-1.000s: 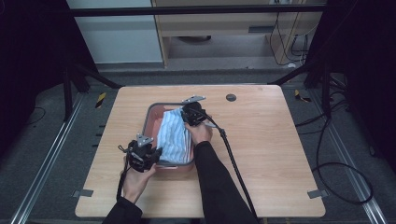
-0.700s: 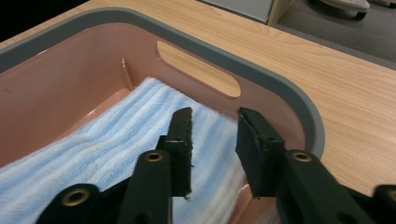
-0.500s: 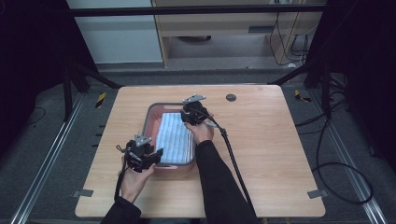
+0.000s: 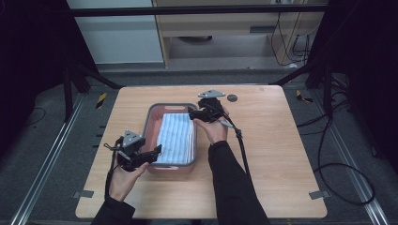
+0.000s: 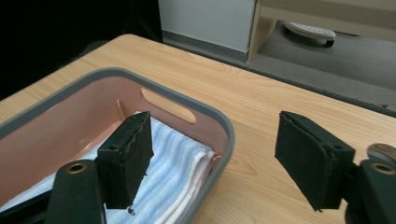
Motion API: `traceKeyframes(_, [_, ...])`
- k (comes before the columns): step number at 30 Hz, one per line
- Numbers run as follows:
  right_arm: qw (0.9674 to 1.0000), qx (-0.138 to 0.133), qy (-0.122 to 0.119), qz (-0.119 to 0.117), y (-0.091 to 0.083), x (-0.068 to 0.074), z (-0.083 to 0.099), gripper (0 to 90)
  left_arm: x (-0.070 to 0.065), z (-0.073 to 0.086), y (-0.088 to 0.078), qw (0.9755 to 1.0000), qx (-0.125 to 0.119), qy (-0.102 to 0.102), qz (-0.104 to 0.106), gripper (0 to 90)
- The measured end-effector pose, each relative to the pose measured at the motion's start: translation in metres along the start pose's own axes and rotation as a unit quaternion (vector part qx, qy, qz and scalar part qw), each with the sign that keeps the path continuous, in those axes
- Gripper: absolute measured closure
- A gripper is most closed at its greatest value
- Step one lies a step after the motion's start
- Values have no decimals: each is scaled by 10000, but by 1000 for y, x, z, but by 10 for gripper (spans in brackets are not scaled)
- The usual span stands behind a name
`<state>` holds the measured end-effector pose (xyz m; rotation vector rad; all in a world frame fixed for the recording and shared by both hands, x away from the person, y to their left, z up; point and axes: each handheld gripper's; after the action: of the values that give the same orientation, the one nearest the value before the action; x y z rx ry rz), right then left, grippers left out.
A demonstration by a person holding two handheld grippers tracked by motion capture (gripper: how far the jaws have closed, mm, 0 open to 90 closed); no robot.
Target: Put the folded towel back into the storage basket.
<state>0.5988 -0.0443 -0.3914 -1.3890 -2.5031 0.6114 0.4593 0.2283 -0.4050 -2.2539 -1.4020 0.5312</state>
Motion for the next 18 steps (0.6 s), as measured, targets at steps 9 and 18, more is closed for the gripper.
traceKeyframes(9, [9996, -108, 247, 25, -45, -31, 21, 199, 28, 3, -13, 9999, -58, -30, -109, 217])
traceKeyframes(18, [9989, -114, 464, -36, -91, -59, 57, 167, 49, 12, -20, 9997, -52, 33, -231, 187])
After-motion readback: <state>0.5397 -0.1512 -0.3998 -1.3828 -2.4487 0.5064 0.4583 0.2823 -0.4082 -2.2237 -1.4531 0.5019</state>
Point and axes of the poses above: each handheld gripper's, and its own axes: y roughly forward along the jaws, z roughly out of its underside, x roughly to its left, and after that the axes turned 3 degrees about -y, right-handed
